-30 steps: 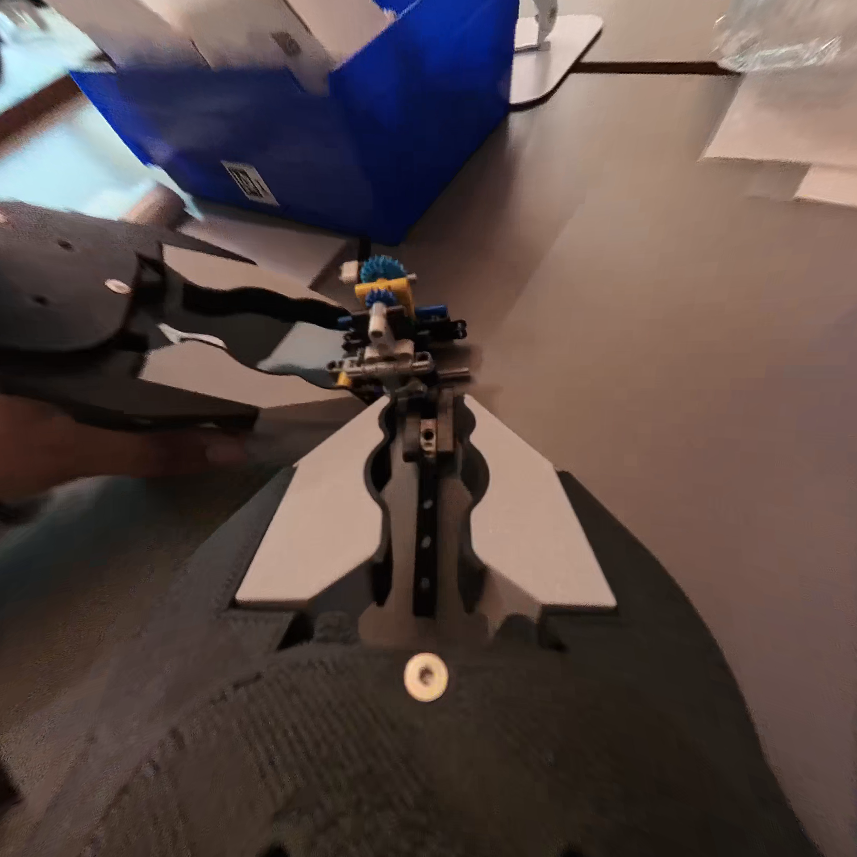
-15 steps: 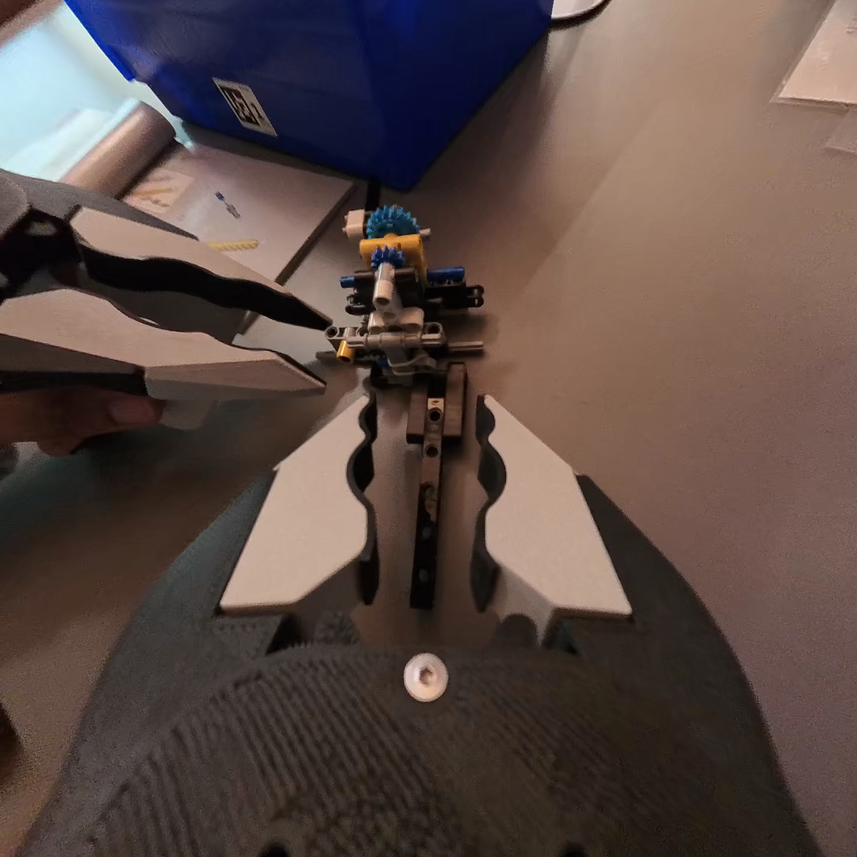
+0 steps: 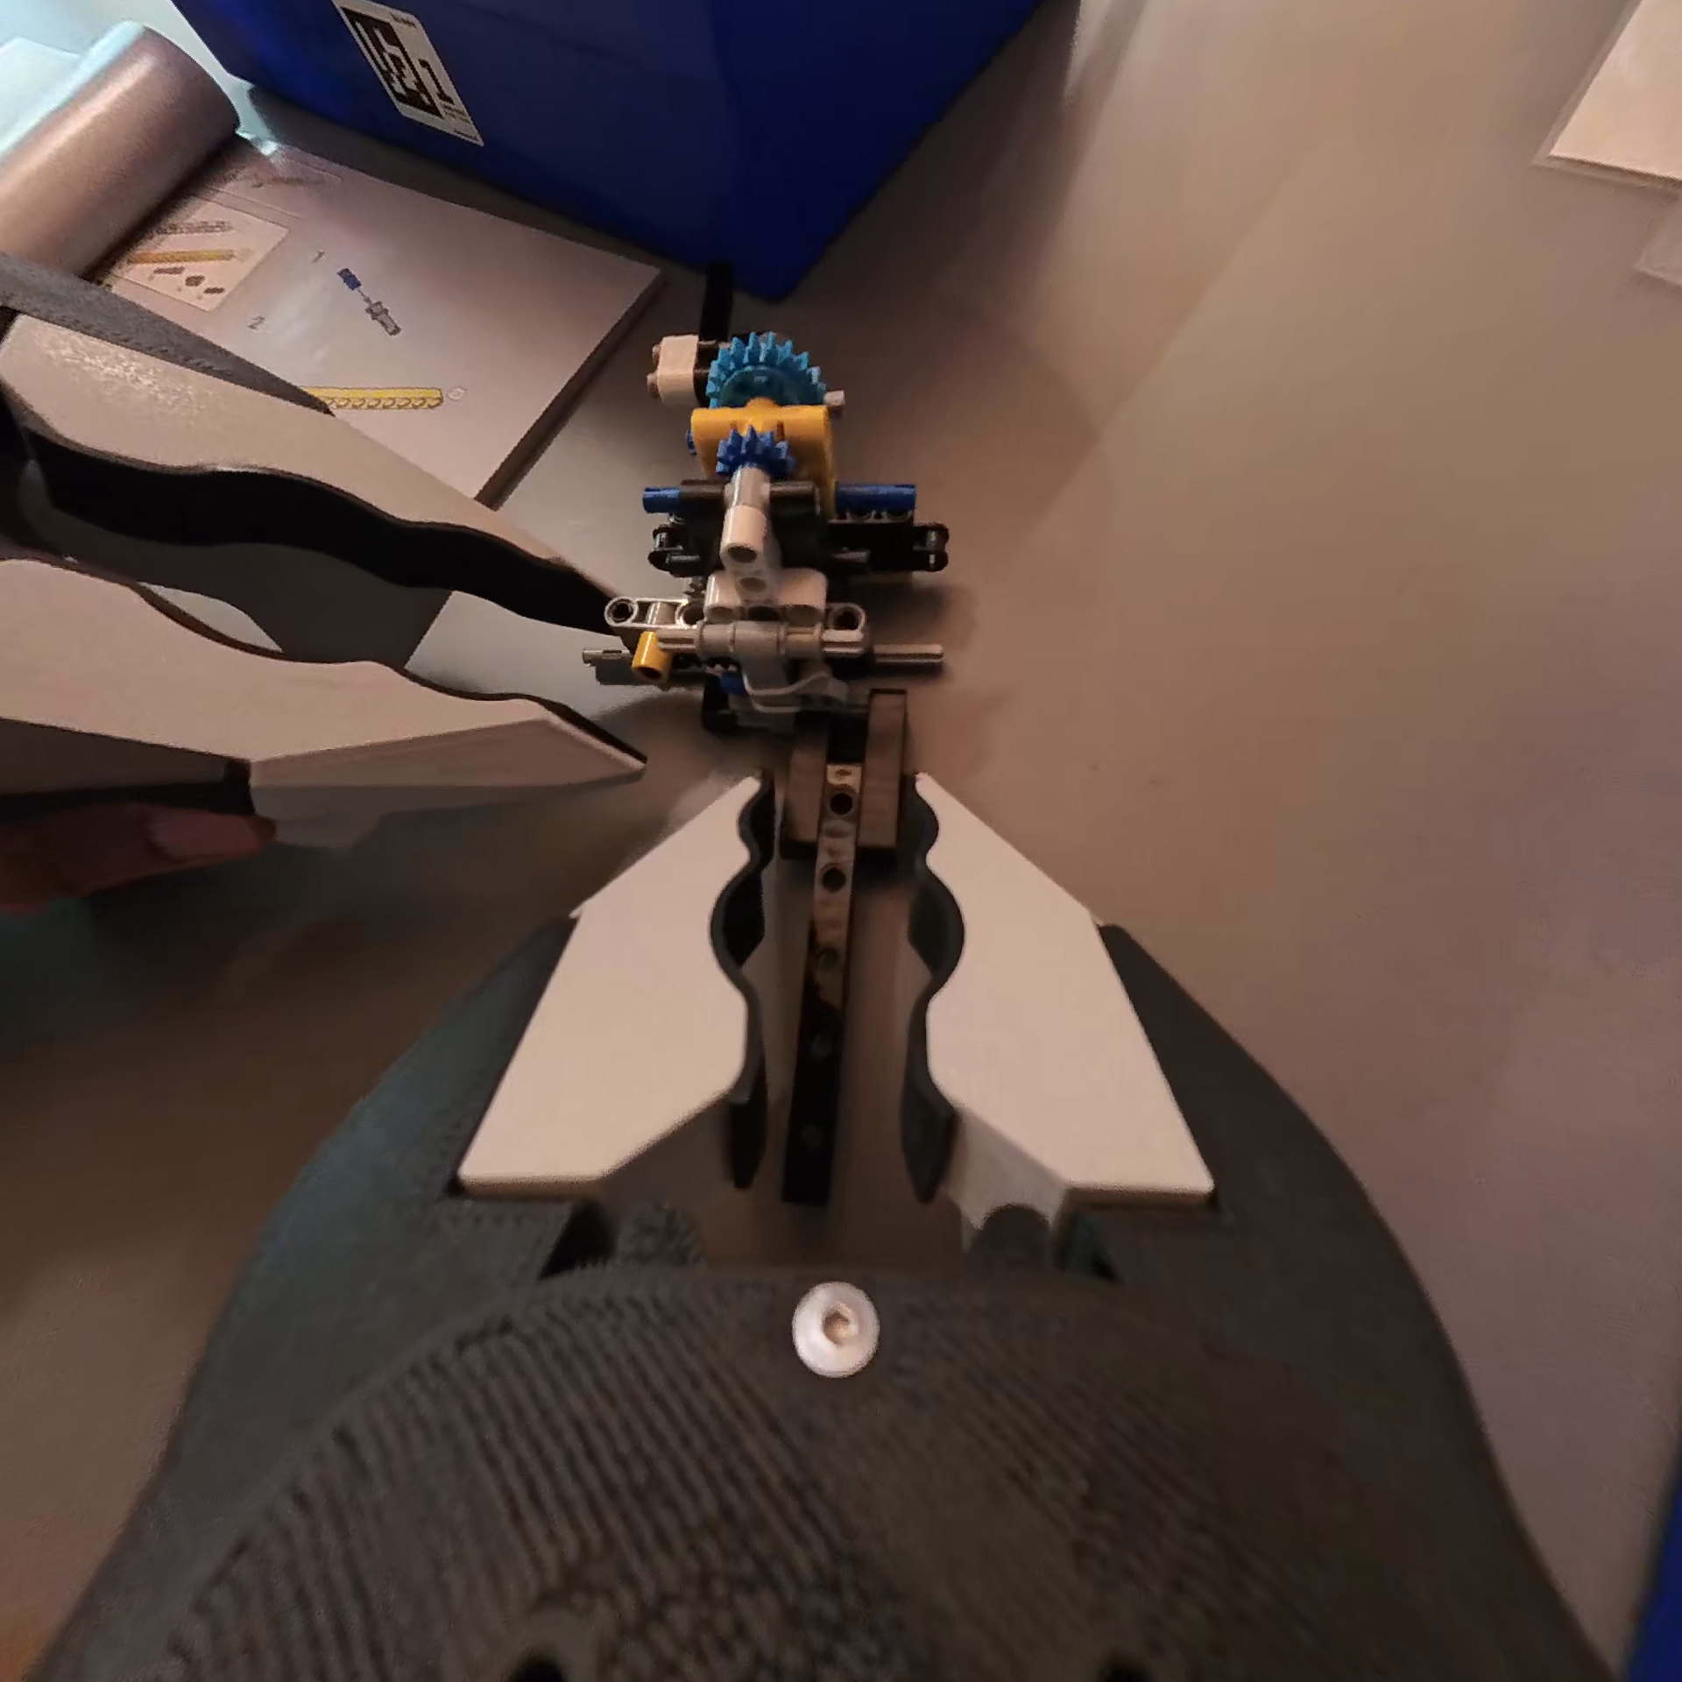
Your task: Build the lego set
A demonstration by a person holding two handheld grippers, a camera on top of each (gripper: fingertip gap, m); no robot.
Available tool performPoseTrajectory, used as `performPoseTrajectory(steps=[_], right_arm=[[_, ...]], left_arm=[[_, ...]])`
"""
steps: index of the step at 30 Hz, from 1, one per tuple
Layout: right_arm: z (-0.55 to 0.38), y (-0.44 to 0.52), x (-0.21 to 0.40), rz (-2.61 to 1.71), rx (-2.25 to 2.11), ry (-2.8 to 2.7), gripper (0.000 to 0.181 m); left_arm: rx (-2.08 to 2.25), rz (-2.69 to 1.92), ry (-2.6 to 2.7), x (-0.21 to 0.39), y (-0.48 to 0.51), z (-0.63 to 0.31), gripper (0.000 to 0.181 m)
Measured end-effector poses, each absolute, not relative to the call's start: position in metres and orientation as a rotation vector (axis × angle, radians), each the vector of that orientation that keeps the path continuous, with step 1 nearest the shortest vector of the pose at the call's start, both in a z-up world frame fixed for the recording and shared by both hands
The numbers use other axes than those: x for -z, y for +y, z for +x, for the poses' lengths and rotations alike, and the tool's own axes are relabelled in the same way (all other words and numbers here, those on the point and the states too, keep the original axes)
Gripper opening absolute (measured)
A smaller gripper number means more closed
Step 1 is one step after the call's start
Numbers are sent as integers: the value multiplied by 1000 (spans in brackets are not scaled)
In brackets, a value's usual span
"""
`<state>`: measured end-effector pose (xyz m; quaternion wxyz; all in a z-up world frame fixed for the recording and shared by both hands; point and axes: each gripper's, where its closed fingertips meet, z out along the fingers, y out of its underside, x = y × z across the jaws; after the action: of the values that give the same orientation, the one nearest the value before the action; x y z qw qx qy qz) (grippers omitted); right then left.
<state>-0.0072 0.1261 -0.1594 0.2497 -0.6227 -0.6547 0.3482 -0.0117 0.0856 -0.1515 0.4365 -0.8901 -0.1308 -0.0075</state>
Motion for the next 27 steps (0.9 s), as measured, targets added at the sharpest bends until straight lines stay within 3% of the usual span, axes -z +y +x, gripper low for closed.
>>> performPoseTrajectory(steps=[27], right_arm=[[-10,124,160,-1665,-927,-1810,24]], left_arm=[[22,-2190,-445,152,81,-18,38]])
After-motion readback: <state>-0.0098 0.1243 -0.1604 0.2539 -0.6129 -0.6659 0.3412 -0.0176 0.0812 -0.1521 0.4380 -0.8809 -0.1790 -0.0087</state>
